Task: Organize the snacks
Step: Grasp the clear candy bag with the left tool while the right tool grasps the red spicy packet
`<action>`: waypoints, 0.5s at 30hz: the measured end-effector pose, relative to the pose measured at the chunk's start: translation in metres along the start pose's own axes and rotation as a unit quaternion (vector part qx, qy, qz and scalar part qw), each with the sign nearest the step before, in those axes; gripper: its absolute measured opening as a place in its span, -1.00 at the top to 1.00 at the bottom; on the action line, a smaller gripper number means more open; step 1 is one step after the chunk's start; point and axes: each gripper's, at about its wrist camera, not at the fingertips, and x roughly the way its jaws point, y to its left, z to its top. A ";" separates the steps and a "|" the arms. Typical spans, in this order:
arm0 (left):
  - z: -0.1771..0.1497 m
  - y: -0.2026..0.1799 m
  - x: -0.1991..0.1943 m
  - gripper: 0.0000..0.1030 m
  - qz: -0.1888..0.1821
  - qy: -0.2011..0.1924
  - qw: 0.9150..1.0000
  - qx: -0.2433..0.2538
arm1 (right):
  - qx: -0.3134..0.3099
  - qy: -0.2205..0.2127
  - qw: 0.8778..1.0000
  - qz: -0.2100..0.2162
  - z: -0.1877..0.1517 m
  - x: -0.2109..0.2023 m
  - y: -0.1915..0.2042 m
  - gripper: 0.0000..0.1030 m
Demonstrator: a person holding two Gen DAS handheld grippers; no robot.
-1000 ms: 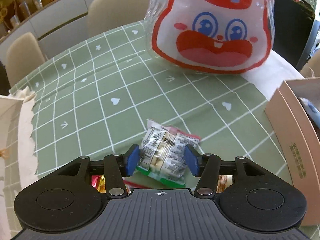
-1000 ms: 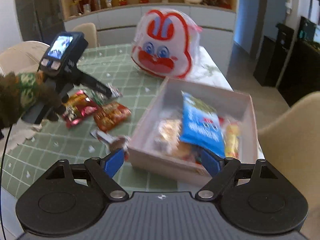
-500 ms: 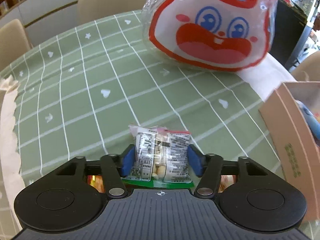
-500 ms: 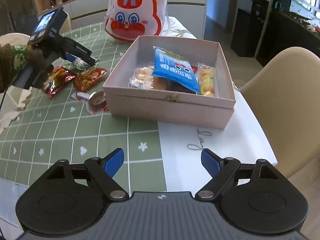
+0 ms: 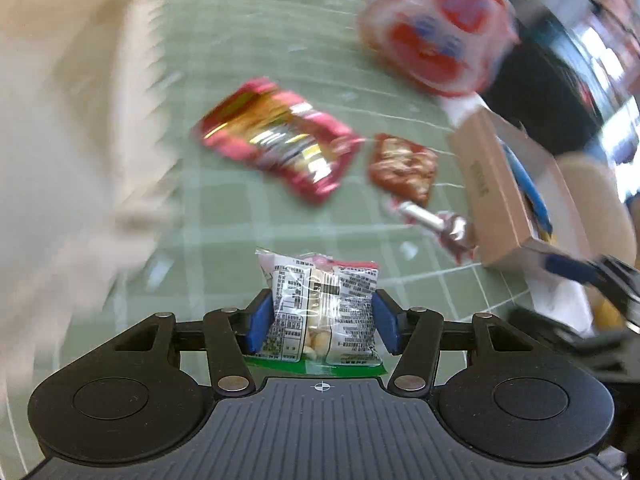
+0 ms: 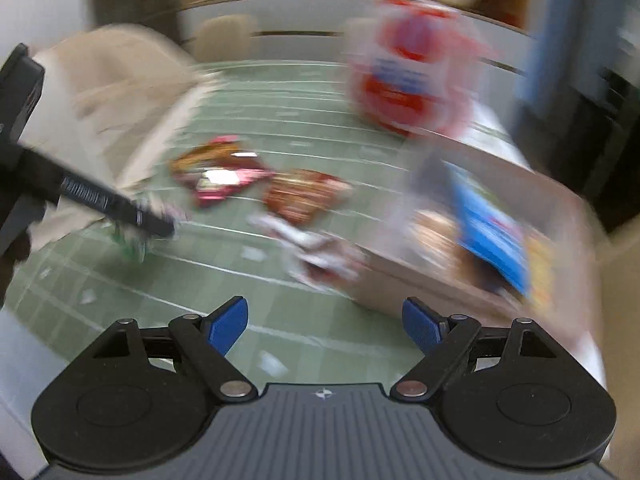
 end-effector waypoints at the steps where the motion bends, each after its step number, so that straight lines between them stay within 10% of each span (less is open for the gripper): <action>1: -0.009 0.009 -0.008 -0.15 0.000 -0.007 1.000 -0.023 | -0.022 0.001 1.000 0.010 0.012 0.014 0.010 -0.65; 15: -0.063 0.073 -0.076 -0.15 -0.005 -0.027 0.993 -0.110 | -0.208 0.006 0.976 0.059 0.127 0.183 0.079 -0.78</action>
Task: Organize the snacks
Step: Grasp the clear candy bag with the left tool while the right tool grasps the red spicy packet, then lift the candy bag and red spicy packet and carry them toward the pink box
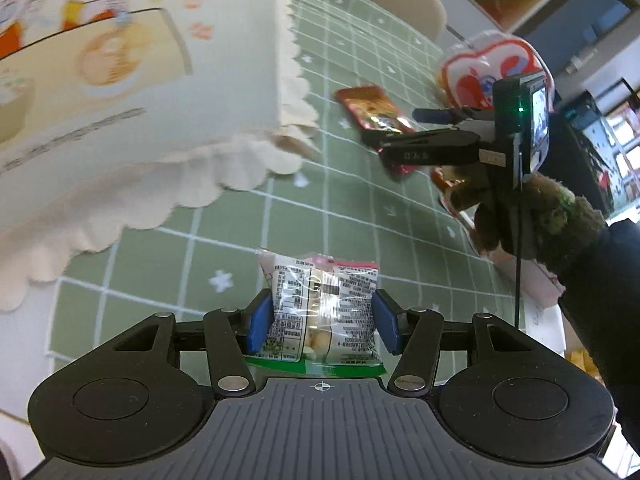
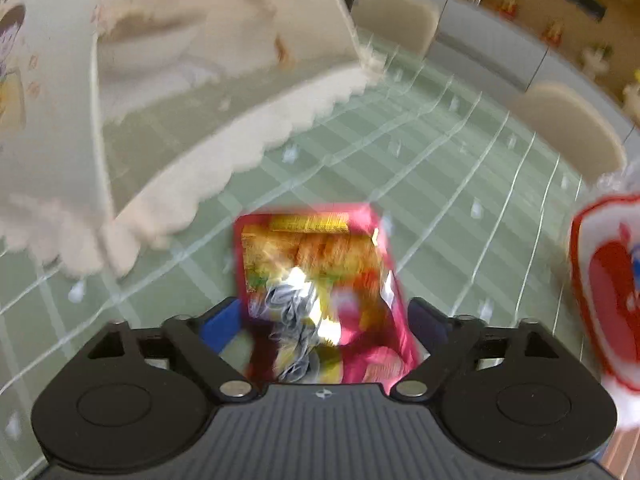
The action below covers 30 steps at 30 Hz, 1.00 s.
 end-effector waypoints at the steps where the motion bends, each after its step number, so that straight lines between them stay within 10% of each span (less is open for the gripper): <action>1: 0.000 0.003 -0.001 -0.15 0.000 0.001 1.000 -0.003 | 0.010 0.000 1.000 0.007 0.002 0.003 -0.003 -0.79; 12: -0.001 0.008 0.016 -0.15 -0.016 0.034 0.999 -0.014 | 0.119 0.034 0.991 0.052 -0.003 0.015 -0.035 -0.98; 20: -0.002 -0.006 0.021 -0.15 -0.043 0.040 0.998 0.002 | 0.199 0.059 0.977 0.040 -0.009 -0.021 -0.022 -0.17; 30: -0.014 -0.018 0.026 -0.15 -0.086 0.043 0.995 0.025 | 0.276 0.039 0.959 0.060 -0.070 -0.141 0.009 -0.08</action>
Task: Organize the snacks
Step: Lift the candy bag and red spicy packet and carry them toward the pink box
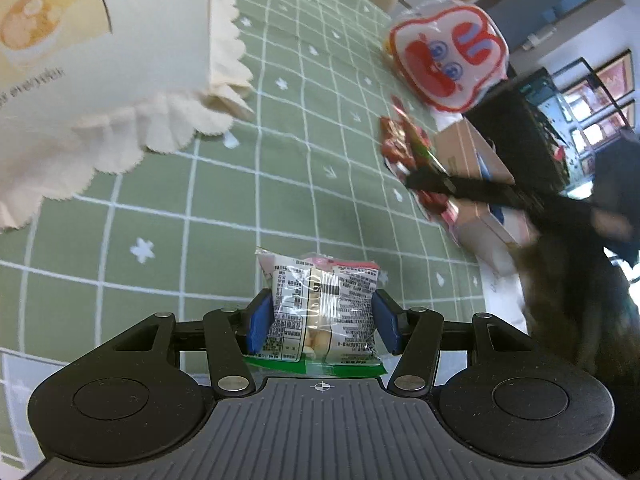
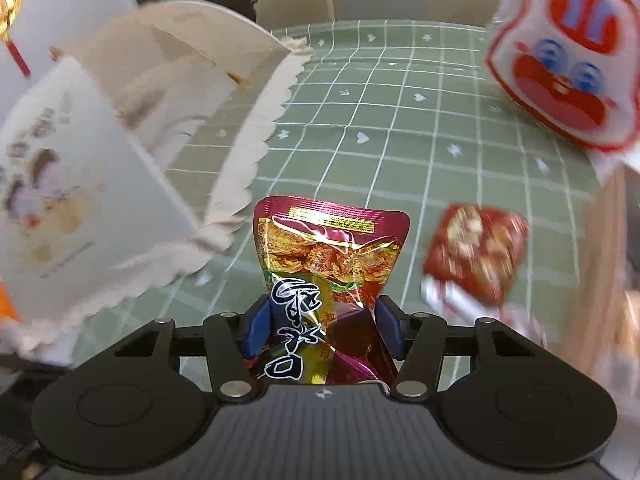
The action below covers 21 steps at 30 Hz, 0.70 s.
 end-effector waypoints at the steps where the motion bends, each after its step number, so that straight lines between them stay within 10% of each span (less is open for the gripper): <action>1: -0.002 -0.001 0.003 -0.15 -0.003 0.005 1.000 0.001 | -0.003 0.000 1.000 -0.013 -0.012 -0.010 0.004 -0.08; 8: -0.008 -0.017 0.025 -0.15 -0.011 0.031 0.999 0.031 | 0.014 0.014 0.990 -0.140 -0.091 -0.025 0.006 -0.16; 21: -0.020 -0.045 0.039 -0.15 0.014 0.020 0.998 0.059 | 0.142 -0.011 0.989 -0.045 -0.118 -0.027 -0.038 -0.73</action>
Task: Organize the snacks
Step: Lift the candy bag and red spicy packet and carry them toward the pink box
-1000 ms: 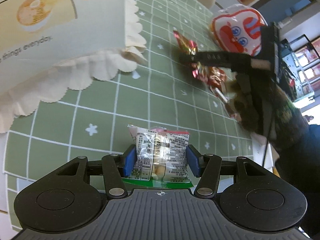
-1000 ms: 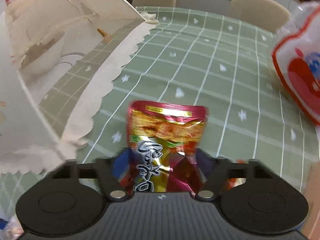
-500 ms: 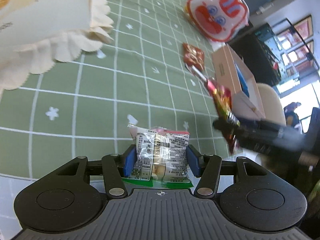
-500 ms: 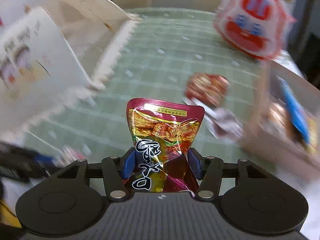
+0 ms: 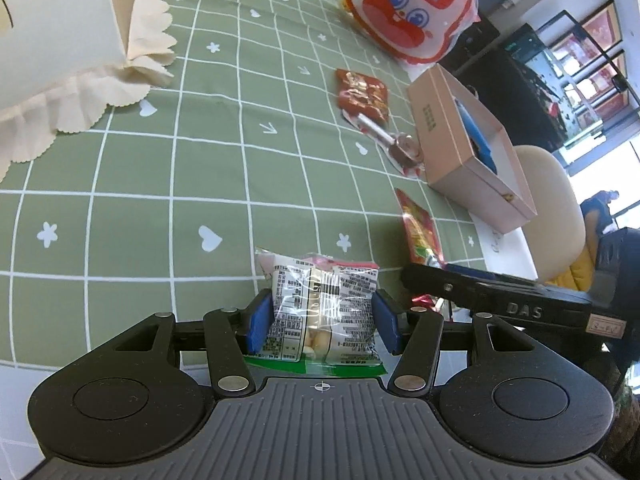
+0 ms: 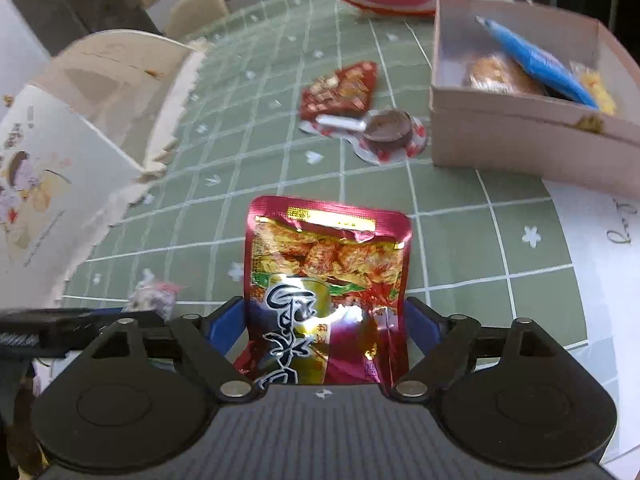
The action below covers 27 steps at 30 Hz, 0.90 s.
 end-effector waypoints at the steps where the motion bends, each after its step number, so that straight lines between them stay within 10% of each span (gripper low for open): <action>1: -0.001 -0.001 0.001 -0.15 0.001 0.000 1.000 -0.002 | -0.008 0.001 1.000 -0.005 0.001 0.003 0.003 -0.76; 15: -0.004 -0.007 -0.003 -0.15 0.013 -0.011 1.000 -0.025 | -0.070 0.017 0.996 -0.054 0.000 0.023 0.027 -0.99; 22: -0.002 -0.009 -0.003 -0.15 0.018 -0.005 1.000 -0.023 | -0.095 0.008 0.995 -0.040 0.002 0.005 0.021 -0.24; 27: 0.000 -0.018 0.003 -0.15 0.008 0.011 1.000 -0.007 | -0.099 0.021 0.994 -0.032 -0.002 -0.015 0.016 -0.06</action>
